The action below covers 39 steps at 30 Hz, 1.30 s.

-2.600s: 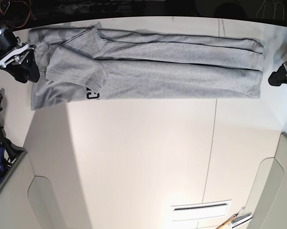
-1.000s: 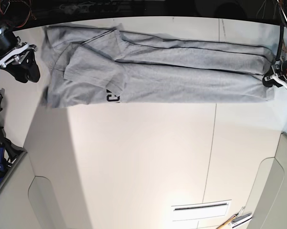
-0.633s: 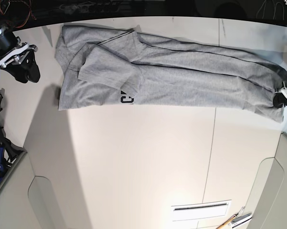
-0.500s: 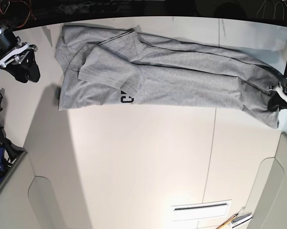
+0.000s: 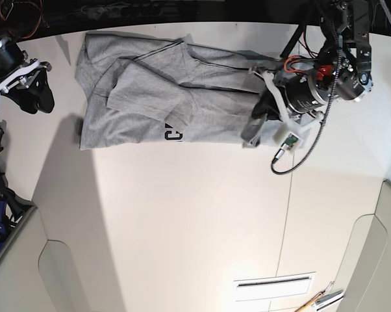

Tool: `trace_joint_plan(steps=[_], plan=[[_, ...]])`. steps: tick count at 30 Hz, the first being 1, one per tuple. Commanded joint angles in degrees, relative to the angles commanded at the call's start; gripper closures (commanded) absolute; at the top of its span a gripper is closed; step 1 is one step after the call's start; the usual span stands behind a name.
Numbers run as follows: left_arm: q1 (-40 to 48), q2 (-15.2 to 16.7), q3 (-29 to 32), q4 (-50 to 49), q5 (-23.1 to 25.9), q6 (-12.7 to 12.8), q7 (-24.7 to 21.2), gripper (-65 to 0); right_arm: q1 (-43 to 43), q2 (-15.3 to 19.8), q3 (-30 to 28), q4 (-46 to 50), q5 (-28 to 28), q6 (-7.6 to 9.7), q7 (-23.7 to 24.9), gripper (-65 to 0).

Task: Fold the T-shirt properly
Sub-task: 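Grasp the strip's hem end with both grippers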

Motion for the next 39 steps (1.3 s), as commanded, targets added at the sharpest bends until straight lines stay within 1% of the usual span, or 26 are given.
trace_joint_plan(steps=[1,2,3,4,5,6,9,10,11,13,16,22,25,27,29,32,35,36,38,39], plan=[[-0.1,1.2,0.8,-0.4,0.2,0.0,-0.2,0.0,0.0,0.0,0.0,0.0,0.0,0.0,0.0,-27.8],[-0.1,2.2,1.5,-0.8,0.2,0.0,-0.4,0.0,0.0,0.0,0.0,-0.2,-0.1,0.0,0.0,-31.0],[-0.1,3.3,2.1,-1.2,0.2,0.0,-0.4,0.0,0.0,0.0,0.0,-0.3,-0.2,0.0,0.0,-35.5],[-0.1,4.3,2.7,-1.7,0.3,0.0,-0.7,-2.5,0.0,0.0,0.0,-0.5,-0.2,0.0,0.0,-39.9],[-0.1,5.2,3.2,-2.4,0.5,0.0,-1.5,-6.5,0.0,0.0,0.0,-0.9,-0.2,0.0,0.0,-43.2],[-0.1,5.9,3.7,-3.3,0.7,0.0,-2.5,-11.6,0.0,0.0,0.0,-1.5,-0.2,0.0,0.2,-44.9],[-0.1,7.9,4.1,-5.9,0.7,0.0,-5.9,-31.9,0.0,0.0,-0.2,-5.8,-0.2,0.04,1.4,-44.8],[-0.1,8.5,4.1,-6.5,0.6,0.0,-7.1,-36.3,0.2,0.0,-0.4,-7.7,0.0,0.07,1.7,-44.8],[-0.1,9.1,4.1,-7.1,0.4,0.0,-8.4,-37.5,0.8,0.0,-0.5,-9.7,-0.1,0.22,1.6,-44.8],[-0.1,10.1,4.1,-7.6,-0.3,0.0,-10.7,-37.4,2.5,0.0,-1.1,-13.6,-0.2,0.68,1.7,-44.8],[-0.1,10.5,4.2,-7.6,-3.0,0.0,-10.9,-37.4,4.6,0.0,-3.7,-17.6,-0.2,0.68,1.6,-44.7],[-1.0,10.4,4.2,-7.6,-9.4,0.0,-10.2,-37.4,4.8,-0.1,-14.3,-18.6,-0.2,0.63,1.7,-44.7],[-1.4,10.4,4.2,-7.6,-12.3,-0.5,-10.2,-37.4,4.8,-1.4,-17.4,-18.6,-1.6,0.63,1.8,-44.7],[-1.4,10.4,4.2,-7.5,-13.9,-2.1,-9.8,-37.4,4.8,-2.7,-17.6,-18.6,-2.6,0.63,2.2,-44.7],[-1.5,10.4,4.2,-6.7,-14.1,-3.2,-9.1,-37.4,4.8,-3.1,-17.6,-18.6,-2.6,0.63,2.6,-44.7],[-2.1,10.4,2.9,-3.8,-13.7,-3.8,-6.6,-37.4,5.2,-3.1,-17.1,-18.6,-2.8,0.63,3.2,-44.7],[-2.1,9.3,-2.0,-0.2,-13.3,-4.9,-5.3,-37.4,5.6,-3.1,-15.4,-18.6,-2.6,0.66,3.2,-44.7],[-2.1,8.2,-5.4,0.5,-13.3,-4.9,-3.7,-37.4,5.6,-3.1,-14.3,-18.6,-2.6,0.63,3.2,-44.7],[-1.6,6.4,-9.9,0.4,-13.3,-4.9,-1.1,-37.4,5.6,-3.1,-12.9,-18.6,-2.6,0.66,3.1,-44.7],[-0.9,5.3,-11.8,0.4,-13.4,-4.9,-0.8,-37.4,5.6,-2.9,-12.5,-18.6,-2.6,0.66,3.1,-44.7]])
